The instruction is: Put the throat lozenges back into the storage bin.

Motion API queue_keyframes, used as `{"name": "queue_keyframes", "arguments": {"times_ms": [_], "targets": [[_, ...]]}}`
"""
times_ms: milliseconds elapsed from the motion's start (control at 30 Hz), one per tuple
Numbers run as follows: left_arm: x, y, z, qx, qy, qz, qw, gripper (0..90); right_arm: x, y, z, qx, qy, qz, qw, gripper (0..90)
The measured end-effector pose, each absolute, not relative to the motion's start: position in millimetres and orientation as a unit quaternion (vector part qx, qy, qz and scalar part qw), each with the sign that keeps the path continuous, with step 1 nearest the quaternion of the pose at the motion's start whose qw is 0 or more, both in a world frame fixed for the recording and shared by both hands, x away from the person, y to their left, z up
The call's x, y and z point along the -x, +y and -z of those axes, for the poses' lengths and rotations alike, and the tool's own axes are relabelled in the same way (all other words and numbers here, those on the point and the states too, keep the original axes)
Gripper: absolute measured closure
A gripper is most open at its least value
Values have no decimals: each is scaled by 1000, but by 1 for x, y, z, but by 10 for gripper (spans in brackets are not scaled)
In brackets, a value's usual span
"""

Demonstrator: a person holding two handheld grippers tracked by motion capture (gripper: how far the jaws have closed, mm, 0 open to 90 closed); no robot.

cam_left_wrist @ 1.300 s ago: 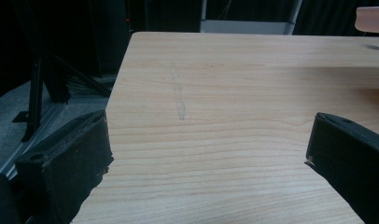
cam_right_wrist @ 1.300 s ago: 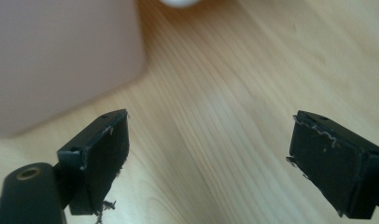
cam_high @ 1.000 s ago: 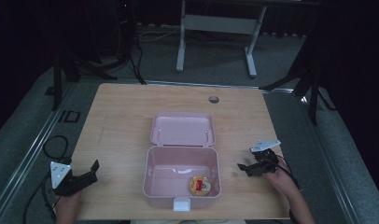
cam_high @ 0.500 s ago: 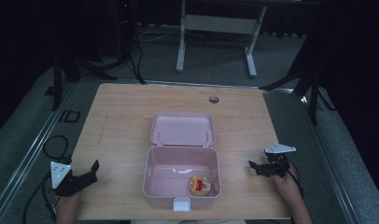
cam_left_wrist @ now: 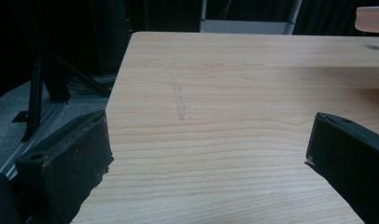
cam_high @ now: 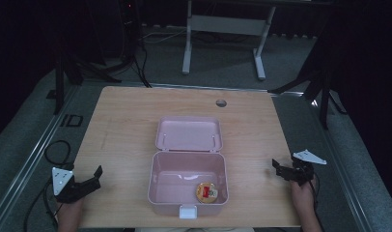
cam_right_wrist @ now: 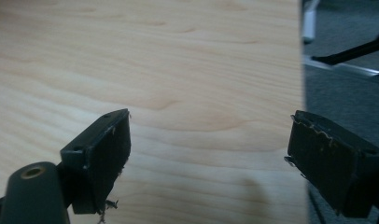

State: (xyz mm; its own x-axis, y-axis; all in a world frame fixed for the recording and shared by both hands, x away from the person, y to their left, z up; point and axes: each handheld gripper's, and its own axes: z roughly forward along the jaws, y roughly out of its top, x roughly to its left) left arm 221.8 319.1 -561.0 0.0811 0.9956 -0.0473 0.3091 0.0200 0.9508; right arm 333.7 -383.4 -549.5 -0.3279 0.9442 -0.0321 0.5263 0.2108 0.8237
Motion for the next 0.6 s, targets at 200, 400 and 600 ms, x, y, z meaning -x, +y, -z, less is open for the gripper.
{"name": "queue_keyframes", "arguments": {"times_ms": [200,400,600], "targets": [[-222,319,561,-585,558,-385,446,4,-335,-390,550,-525,709,-377,280,127],[-222,319,561,-585,558,-384,446,4,-335,-390,551,-522,713,-380,274,127],[-222,319,561,-585,558,-384,446,4,-338,-388,551,-527,717,-370,269,128]]}}
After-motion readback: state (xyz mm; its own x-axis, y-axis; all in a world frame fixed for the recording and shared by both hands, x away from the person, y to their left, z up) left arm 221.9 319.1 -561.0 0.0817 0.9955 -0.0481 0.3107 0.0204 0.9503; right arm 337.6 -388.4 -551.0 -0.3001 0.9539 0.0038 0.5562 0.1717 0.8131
